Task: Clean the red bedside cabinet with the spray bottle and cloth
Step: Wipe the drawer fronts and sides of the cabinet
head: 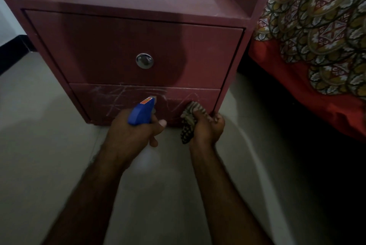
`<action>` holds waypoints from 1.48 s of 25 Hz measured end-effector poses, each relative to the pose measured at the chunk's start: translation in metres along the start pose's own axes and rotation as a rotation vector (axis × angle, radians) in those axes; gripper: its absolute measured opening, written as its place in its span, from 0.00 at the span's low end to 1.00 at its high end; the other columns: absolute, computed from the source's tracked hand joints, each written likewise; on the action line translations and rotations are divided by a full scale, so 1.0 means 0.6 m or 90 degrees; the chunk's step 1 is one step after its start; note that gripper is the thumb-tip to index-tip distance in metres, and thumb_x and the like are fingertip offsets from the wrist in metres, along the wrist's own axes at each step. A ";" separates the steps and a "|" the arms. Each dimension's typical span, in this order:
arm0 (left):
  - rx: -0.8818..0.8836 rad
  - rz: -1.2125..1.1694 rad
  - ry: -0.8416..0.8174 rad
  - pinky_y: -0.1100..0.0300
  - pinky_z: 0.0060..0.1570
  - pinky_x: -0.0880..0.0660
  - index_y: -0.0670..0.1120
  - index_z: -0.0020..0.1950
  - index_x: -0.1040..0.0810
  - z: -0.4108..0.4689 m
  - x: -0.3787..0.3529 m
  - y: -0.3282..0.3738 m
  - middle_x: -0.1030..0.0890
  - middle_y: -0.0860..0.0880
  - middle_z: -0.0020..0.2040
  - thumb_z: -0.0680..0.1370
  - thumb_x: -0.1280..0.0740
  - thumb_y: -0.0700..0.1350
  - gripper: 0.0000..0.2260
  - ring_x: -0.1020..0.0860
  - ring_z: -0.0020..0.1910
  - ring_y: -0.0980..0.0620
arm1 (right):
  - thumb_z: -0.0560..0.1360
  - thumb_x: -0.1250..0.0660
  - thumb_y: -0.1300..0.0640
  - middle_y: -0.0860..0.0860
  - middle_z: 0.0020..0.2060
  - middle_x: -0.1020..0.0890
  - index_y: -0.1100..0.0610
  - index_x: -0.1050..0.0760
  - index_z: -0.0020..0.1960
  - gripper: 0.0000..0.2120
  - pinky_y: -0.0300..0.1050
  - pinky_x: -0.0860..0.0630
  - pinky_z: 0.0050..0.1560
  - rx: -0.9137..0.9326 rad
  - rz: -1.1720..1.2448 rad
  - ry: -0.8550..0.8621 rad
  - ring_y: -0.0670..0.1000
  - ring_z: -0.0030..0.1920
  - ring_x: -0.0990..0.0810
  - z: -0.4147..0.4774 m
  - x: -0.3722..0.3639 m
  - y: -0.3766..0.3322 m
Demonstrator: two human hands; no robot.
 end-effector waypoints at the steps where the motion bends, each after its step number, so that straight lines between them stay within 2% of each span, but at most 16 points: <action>1: -0.002 -0.001 -0.002 0.56 0.42 0.27 0.43 0.43 0.20 0.001 -0.001 0.002 0.18 0.50 0.33 0.73 0.23 0.44 0.08 0.18 0.30 0.51 | 0.69 0.23 0.70 0.56 0.53 0.16 0.57 0.29 0.69 0.32 0.60 0.15 0.49 0.001 0.037 0.025 0.59 0.50 0.14 0.010 0.008 -0.012; 4: -0.016 0.000 -0.013 0.57 0.43 0.27 0.43 0.42 0.20 -0.002 0.000 0.009 0.18 0.50 0.32 0.73 0.23 0.44 0.08 0.18 0.31 0.51 | 0.70 0.23 0.68 0.56 0.56 0.18 0.52 0.30 0.69 0.32 0.59 0.15 0.51 0.000 0.090 0.084 0.58 0.51 0.14 0.029 0.026 -0.040; 8: -0.014 0.005 -0.001 0.56 0.42 0.27 0.43 0.42 0.20 -0.002 0.006 0.008 0.17 0.52 0.33 0.73 0.23 0.45 0.08 0.18 0.30 0.51 | 0.70 0.23 0.69 0.56 0.53 0.16 0.56 0.29 0.67 0.30 0.58 0.15 0.50 0.001 0.022 0.014 0.58 0.49 0.14 -0.004 -0.002 -0.017; 11: -0.007 -0.003 0.006 0.57 0.41 0.27 0.43 0.42 0.20 0.001 0.009 0.005 0.17 0.52 0.33 0.73 0.23 0.45 0.08 0.18 0.30 0.52 | 0.70 0.23 0.69 0.55 0.55 0.17 0.56 0.32 0.73 0.36 0.55 0.15 0.48 0.013 0.100 0.056 0.56 0.50 0.14 0.014 0.017 -0.049; 14: -0.010 -0.006 0.005 0.59 0.39 0.28 0.42 0.42 0.20 0.001 0.012 0.003 0.18 0.51 0.31 0.73 0.23 0.44 0.08 0.19 0.29 0.52 | 0.71 0.24 0.68 0.55 0.56 0.17 0.55 0.32 0.73 0.35 0.56 0.14 0.48 0.013 0.105 0.057 0.57 0.50 0.14 0.015 0.011 -0.057; 17: -0.003 -0.009 0.016 0.57 0.41 0.28 0.42 0.43 0.20 0.001 0.018 -0.001 0.18 0.49 0.31 0.73 0.23 0.44 0.08 0.19 0.30 0.51 | 0.71 0.23 0.68 0.55 0.56 0.16 0.55 0.33 0.73 0.35 0.52 0.14 0.45 0.002 0.042 0.012 0.55 0.50 0.13 -0.011 -0.007 -0.039; 20: 0.002 0.007 0.014 0.56 0.42 0.28 0.43 0.43 0.19 0.001 0.023 -0.002 0.18 0.46 0.31 0.74 0.23 0.45 0.08 0.18 0.30 0.51 | 0.71 0.23 0.68 0.55 0.56 0.17 0.55 0.34 0.74 0.36 0.50 0.14 0.43 0.041 0.111 0.034 0.55 0.50 0.14 0.002 0.005 -0.074; 22: 0.007 -0.003 0.016 0.56 0.42 0.28 0.42 0.43 0.19 0.000 0.027 -0.004 0.18 0.48 0.30 0.73 0.23 0.45 0.08 0.19 0.30 0.51 | 0.71 0.23 0.68 0.55 0.56 0.17 0.55 0.32 0.72 0.35 0.48 0.14 0.43 0.066 0.124 0.040 0.55 0.51 0.14 0.001 -0.002 -0.089; 25: 0.012 -0.009 0.024 0.57 0.41 0.28 0.41 0.43 0.20 -0.001 0.035 -0.007 0.19 0.49 0.30 0.73 0.23 0.44 0.09 0.19 0.29 0.52 | 0.69 0.22 0.67 0.51 0.51 0.15 0.52 0.29 0.66 0.30 0.49 0.15 0.44 0.085 0.035 0.013 0.52 0.47 0.13 -0.020 -0.025 -0.080; 29: 0.013 -0.007 0.029 0.56 0.42 0.28 0.42 0.43 0.19 0.001 0.045 -0.007 0.19 0.47 0.30 0.73 0.23 0.44 0.08 0.19 0.30 0.51 | 0.68 0.21 0.68 0.51 0.49 0.16 0.56 0.32 0.73 0.38 0.40 0.18 0.35 0.103 0.086 0.063 0.48 0.42 0.15 -0.001 -0.006 -0.110; 31: 0.005 0.004 0.025 0.57 0.41 0.28 0.43 0.42 0.19 -0.001 0.049 -0.005 0.19 0.47 0.30 0.73 0.23 0.45 0.08 0.19 0.30 0.51 | 0.69 0.21 0.68 0.53 0.51 0.16 0.56 0.31 0.71 0.35 0.43 0.16 0.38 0.113 0.075 0.051 0.49 0.43 0.14 -0.005 -0.015 -0.110; 34: 0.011 0.007 0.033 0.56 0.42 0.29 0.45 0.40 0.19 -0.002 0.060 -0.009 0.18 0.46 0.29 0.74 0.24 0.44 0.07 0.18 0.30 0.52 | 0.67 0.20 0.64 0.51 0.49 0.14 0.52 0.26 0.62 0.27 0.56 0.14 0.47 0.145 -0.068 0.002 0.52 0.45 0.13 -0.041 -0.044 -0.079; 37: 0.008 0.012 0.031 0.55 0.44 0.29 0.48 0.39 0.20 -0.002 0.068 -0.007 0.18 0.43 0.30 0.74 0.24 0.45 0.07 0.18 0.30 0.51 | 0.66 0.19 0.61 0.48 0.48 0.15 0.49 0.27 0.65 0.31 0.56 0.14 0.48 0.158 -0.067 0.021 0.51 0.46 0.13 -0.031 -0.027 -0.084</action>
Point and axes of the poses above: each hand's wrist, its own z-axis towards the middle knuckle, its own x-axis out of the back of the hand, y = z × x, the point moved 10 cm from there along z, towards the middle knuckle
